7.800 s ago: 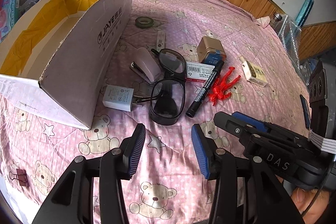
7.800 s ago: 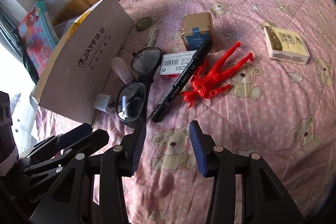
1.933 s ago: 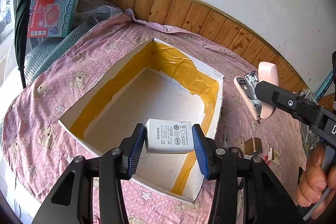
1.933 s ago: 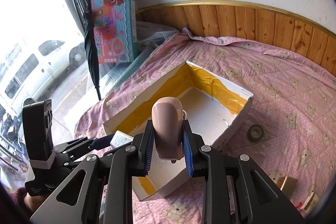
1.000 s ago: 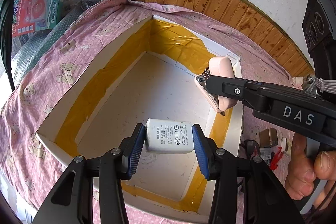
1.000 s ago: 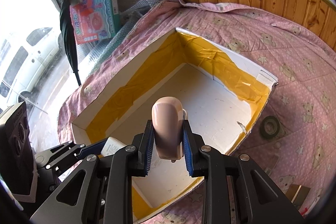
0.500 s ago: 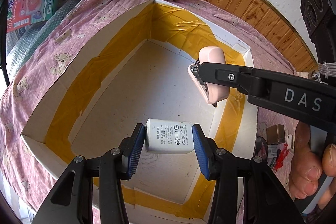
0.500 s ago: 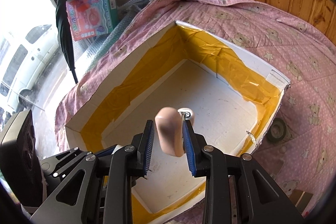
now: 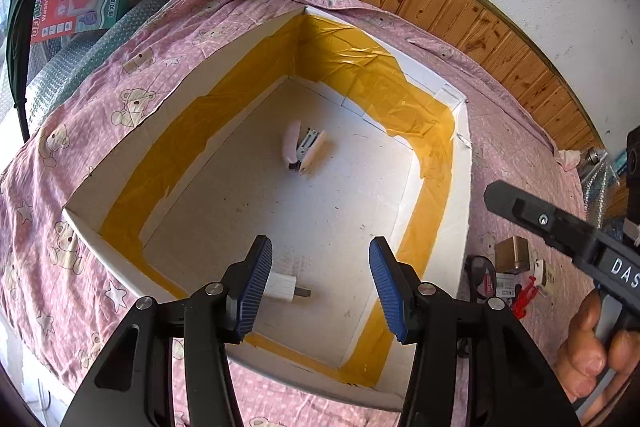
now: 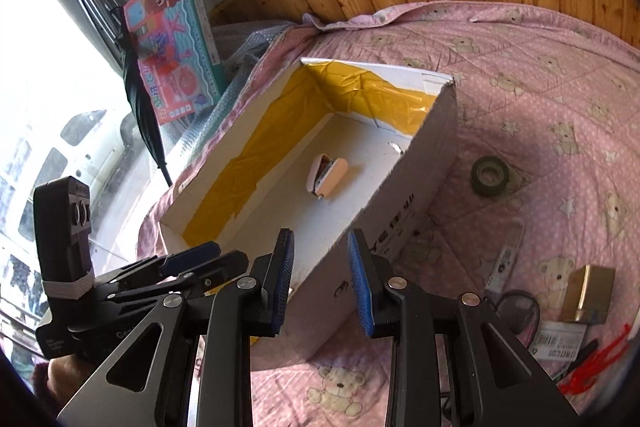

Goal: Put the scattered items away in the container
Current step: 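Move both tools back toward the items on the bedspread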

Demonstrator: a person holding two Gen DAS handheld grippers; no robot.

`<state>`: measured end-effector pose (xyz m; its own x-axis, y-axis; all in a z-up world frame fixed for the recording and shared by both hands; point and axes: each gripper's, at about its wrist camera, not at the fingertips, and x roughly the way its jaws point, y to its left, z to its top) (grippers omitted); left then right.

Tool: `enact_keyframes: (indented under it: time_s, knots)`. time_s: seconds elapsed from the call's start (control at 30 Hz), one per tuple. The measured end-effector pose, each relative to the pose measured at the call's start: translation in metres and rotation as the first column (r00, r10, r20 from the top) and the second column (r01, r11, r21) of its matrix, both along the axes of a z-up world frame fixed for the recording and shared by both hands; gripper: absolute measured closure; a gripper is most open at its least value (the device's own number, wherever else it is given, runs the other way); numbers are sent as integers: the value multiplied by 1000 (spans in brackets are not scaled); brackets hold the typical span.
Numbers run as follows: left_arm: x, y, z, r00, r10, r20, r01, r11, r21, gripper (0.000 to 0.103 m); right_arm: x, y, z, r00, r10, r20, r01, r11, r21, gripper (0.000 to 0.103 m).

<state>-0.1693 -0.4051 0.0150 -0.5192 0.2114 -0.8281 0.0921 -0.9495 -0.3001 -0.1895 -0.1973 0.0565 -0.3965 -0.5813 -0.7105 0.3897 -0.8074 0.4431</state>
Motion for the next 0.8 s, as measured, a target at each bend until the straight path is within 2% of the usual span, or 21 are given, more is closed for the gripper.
enact_keyframes:
  time_s: [0.17,0.27,0.53,0.8]
  knots:
    - [20,27,13,997,-46,-57,45,999,-28,51,31,24,-9,999,-40,16,41,994,-99,72]
    - [32,41,17,995,-73,-73,70,996,-48,51,45,36,-9,999,-50,10,51,991,-122,72]
    - [54,69,16,990,-130,-55,125,989,-74,51,72,93,-25,988,-147,43,152,977,-147,72]
    - [67,104,26,981,-181,-77,172,979,-106,51,91,136,-43,976,-204,77,213,967,-140,72]
